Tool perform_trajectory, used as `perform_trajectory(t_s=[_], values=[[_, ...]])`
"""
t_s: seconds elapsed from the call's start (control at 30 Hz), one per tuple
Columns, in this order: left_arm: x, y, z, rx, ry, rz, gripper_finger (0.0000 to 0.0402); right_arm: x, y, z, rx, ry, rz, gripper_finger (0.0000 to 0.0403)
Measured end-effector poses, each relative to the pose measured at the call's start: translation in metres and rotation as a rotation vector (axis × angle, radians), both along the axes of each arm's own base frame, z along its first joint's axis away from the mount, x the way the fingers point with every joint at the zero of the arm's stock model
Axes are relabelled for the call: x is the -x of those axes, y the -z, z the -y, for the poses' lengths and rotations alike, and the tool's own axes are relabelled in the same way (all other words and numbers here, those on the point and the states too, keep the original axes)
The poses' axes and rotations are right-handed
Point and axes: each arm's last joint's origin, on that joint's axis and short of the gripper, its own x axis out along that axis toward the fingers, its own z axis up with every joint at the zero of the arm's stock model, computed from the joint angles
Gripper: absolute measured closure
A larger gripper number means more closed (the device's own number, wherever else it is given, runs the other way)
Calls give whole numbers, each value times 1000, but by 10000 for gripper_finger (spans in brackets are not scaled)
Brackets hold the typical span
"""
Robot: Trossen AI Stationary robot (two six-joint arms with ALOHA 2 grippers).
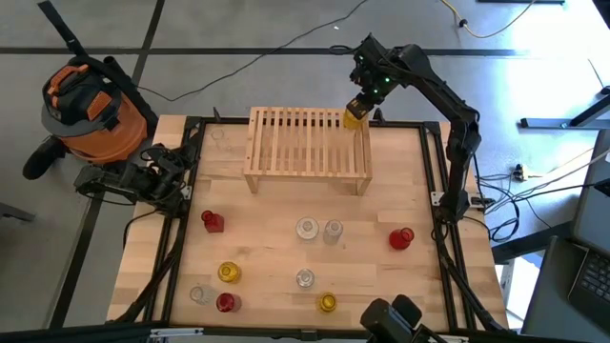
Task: Sort vases onto shelf
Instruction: Put the yellow vase on the shelf
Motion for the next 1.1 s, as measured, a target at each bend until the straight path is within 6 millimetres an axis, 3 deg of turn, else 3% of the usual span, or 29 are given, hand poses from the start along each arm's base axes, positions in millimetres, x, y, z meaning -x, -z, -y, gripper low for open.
perform_trajectory(t_s=[0.4,0.67,1.1], values=[[0,0,0,0,0,-1,401,2,-3,-1,14,47,0,247],[-1,1,0,0,-1,-9,401,10,-16,-6,78,77,19,240],[-1,1,0,-1,-2,-20,401,10,-17,-6,106,40,19,239]])
